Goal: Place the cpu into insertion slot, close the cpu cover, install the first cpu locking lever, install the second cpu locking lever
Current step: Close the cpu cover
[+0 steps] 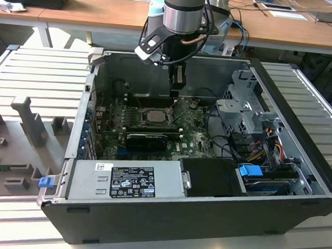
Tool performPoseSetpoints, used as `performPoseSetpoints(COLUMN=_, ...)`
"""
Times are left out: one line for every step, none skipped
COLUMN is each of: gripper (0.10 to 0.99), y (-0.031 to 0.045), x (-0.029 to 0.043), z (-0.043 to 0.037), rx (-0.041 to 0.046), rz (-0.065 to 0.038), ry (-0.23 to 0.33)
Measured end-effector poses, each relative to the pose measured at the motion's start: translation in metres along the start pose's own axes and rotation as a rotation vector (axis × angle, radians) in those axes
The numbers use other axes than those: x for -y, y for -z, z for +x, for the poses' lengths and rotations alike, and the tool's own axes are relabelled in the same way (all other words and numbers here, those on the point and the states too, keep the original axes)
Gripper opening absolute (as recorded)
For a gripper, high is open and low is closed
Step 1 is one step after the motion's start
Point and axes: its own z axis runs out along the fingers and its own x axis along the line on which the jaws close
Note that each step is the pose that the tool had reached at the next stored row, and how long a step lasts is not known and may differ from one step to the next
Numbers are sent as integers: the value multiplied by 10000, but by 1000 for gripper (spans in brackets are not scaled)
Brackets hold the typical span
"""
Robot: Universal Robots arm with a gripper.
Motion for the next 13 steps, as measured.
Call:
performPoseSetpoints(gripper=106, y=0, x=-8, z=0, rx=0, rz=0, ry=0)
performPoseSetpoints(gripper=106, y=-1, x=-12, z=0, rx=0, rz=0, ry=0)
performPoseSetpoints(gripper=106, y=-1, x=-17, z=1, rx=0, rz=0, ry=0)
performPoseSetpoints(gripper=106, y=-1, x=-23, z=1, rx=0, rz=0, ry=0)
performPoseSetpoints(gripper=106, y=-1, x=-27, z=1, rx=0, rz=0, ry=0)
performPoseSetpoints(gripper=106, y=-2, x=-33, z=1, rx=0, rz=0, ry=0)
performPoseSetpoints(gripper=106, y=-2, x=-38, z=2, rx=1, rz=0, ry=-1)
performPoseSetpoints(gripper=106, y=-3, x=-51, z=2, rx=1, rz=0, ry=-1)
performPoseSetpoints(gripper=106, y=-3, x=-57, z=2, rx=0, rz=0, ry=0)
performPoseSetpoints(gripper=106, y=-4, x=-71, z=3, rx=0, rz=0, ry=-1)
performPoseSetpoints(gripper=106, y=-4, x=-90, z=3, rx=1, rz=0, ry=0)
performPoseSetpoints(gripper=106, y=-5, x=-110, z=3, rx=1, rz=1, ry=0)
performPoseSetpoints(gripper=106, y=-6, x=-121, z=3, rx=1, rz=1, ry=0)
